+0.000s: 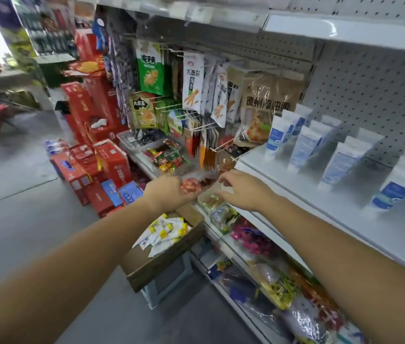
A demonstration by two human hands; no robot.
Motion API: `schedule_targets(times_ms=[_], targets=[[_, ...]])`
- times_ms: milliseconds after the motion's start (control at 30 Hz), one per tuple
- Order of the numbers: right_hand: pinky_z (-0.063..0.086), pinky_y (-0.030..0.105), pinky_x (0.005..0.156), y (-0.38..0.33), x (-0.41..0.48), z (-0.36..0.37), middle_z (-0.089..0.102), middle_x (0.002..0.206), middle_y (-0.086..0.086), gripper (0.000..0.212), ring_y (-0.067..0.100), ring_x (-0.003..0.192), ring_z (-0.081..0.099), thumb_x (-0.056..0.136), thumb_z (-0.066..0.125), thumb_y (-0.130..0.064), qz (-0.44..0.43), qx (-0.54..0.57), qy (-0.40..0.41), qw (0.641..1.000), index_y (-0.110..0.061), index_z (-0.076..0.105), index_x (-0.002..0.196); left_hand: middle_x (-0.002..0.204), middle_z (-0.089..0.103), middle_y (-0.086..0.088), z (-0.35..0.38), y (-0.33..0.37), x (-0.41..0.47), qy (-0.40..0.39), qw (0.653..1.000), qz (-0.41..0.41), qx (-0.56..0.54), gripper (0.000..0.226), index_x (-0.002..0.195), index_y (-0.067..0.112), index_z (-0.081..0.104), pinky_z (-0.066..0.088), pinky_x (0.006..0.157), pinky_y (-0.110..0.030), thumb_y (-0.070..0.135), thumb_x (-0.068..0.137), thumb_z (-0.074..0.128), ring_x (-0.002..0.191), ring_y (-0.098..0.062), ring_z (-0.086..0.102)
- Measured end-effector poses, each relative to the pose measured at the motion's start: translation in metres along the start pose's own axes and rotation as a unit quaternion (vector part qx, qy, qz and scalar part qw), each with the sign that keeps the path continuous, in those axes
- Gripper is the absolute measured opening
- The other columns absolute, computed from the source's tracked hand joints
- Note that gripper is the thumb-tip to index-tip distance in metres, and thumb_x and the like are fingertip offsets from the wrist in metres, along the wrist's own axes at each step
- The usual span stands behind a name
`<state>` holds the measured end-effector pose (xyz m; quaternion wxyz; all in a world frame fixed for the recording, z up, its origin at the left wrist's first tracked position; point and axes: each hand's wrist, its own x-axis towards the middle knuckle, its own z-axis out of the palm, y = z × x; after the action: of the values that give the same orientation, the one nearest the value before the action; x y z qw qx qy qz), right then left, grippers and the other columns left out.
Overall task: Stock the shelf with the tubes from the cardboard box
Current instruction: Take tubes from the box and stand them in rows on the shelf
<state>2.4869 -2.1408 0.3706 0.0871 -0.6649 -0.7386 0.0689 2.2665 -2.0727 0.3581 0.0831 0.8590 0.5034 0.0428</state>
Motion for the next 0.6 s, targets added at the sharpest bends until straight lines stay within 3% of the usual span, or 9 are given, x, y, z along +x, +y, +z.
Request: schedule_targets(times_ms=[100,233,333,467,600], targets=[[0.051,0.039,0.085,-0.014,0.031,0.02,0.056,0.119,-0.001,0.051,0.019,0.107,0.056,0.091,0.047,-0.058,-0.025,-0.001,-0.029,0.999,-0.022,0.054,0.127,0.078,0.061,-0.001,0.015,-0.028,0.002,-0.001,1.0,-0.029,0.003,0.062,0.078,0.014,0.06,0.052,0.057,-0.035,0.073,0.082,0.04,0.069,-0.02,0.059],[0.05,0.037,0.08,-0.019,0.075,0.052,0.057,0.116,0.001,0.044,0.021,0.105,0.056,0.094,0.049,-0.053,-0.077,-0.002,-0.049,0.996,-0.019,0.055,0.121,0.081,0.059,0.001,0.036,-0.063,0.011,-0.002,0.997,-0.077,-0.002,0.055,0.083,0.017,0.061,0.043,0.054,-0.032,0.07,0.087,0.044,0.071,-0.019,0.057],[0.049,0.036,0.078,-0.018,0.111,0.073,0.057,0.114,0.0,0.041,0.02,0.102,0.056,0.094,0.049,-0.051,-0.116,0.01,-0.066,0.991,-0.02,0.055,0.119,0.088,0.062,-0.001,0.053,-0.087,0.022,-0.013,0.994,-0.109,0.005,0.05,0.09,0.017,0.06,0.049,0.062,-0.034,0.065,0.087,0.047,0.078,-0.022,0.06],[0.049,0.036,0.086,-0.023,0.155,0.108,0.056,0.117,-0.001,0.041,0.018,0.106,0.055,0.094,0.051,-0.049,-0.148,0.041,-0.105,0.982,-0.022,0.054,0.125,0.103,0.064,-0.001,0.083,-0.117,0.034,-0.027,0.987,-0.159,-0.001,0.054,0.104,0.018,0.063,0.053,0.077,-0.038,0.066,0.086,0.046,0.095,-0.024,0.062],[0.046,0.033,0.084,-0.028,0.186,0.16,0.057,0.116,-0.002,0.04,0.018,0.107,0.056,0.094,0.052,-0.049,-0.174,0.059,-0.143,0.973,-0.023,0.056,0.124,0.107,0.066,-0.001,0.117,-0.143,0.038,-0.043,0.977,-0.206,-0.022,0.054,0.102,0.02,0.061,0.05,0.073,-0.034,0.068,0.084,0.046,0.097,-0.024,0.063]])
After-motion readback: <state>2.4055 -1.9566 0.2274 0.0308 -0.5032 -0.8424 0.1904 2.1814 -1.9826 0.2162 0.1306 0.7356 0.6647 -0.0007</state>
